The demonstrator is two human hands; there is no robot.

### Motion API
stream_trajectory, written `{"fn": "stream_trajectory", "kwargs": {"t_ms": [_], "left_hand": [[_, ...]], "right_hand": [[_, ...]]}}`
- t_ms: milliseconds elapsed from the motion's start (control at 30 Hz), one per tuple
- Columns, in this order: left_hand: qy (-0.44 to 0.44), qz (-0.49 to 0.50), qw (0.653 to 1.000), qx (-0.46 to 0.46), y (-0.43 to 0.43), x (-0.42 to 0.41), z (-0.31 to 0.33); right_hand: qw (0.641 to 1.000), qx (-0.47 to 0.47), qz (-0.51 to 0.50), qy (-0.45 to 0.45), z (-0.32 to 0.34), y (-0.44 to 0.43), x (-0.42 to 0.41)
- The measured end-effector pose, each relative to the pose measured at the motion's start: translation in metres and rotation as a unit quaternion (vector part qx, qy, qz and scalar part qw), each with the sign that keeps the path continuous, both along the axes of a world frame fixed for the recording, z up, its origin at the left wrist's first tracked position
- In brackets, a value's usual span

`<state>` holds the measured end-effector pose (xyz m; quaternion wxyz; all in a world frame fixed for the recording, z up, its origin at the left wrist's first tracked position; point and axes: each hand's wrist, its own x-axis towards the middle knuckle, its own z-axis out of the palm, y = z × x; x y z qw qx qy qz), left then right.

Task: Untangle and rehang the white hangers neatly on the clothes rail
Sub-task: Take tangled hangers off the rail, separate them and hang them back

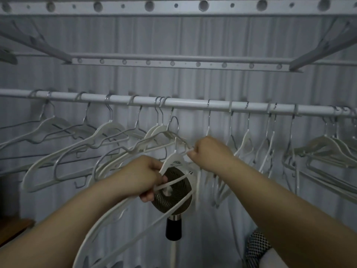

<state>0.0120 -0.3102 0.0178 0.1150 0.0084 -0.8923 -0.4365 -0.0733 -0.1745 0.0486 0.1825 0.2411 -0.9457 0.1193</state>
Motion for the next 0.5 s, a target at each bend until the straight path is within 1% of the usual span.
{"fn": "stream_trajectory", "kwargs": {"t_ms": [67,167,300,433,500], "left_hand": [[0.004,-0.006,1.000,0.000,-0.004,-0.012,0.007],[0.007,-0.014,1.000,-0.017,-0.003,-0.033,0.014],[0.006,-0.021,0.999,-0.046,0.002,-0.060,0.024],[0.011,-0.029,0.998,-0.056,0.005,-0.077,0.034],[0.000,-0.038,0.998,-0.053,0.007,-0.083,0.035]], "right_hand": [[1.000,-0.011,-0.007,0.002,-0.001,0.006,-0.001],[0.999,-0.025,-0.027,-0.018,-0.004,0.015,-0.003],[0.997,-0.057,-0.061,0.006,-0.009,0.027,-0.003],[0.996,-0.042,-0.076,0.027,-0.007,0.039,-0.002],[0.995,-0.034,-0.087,0.029,-0.005,0.043,0.001]]}}
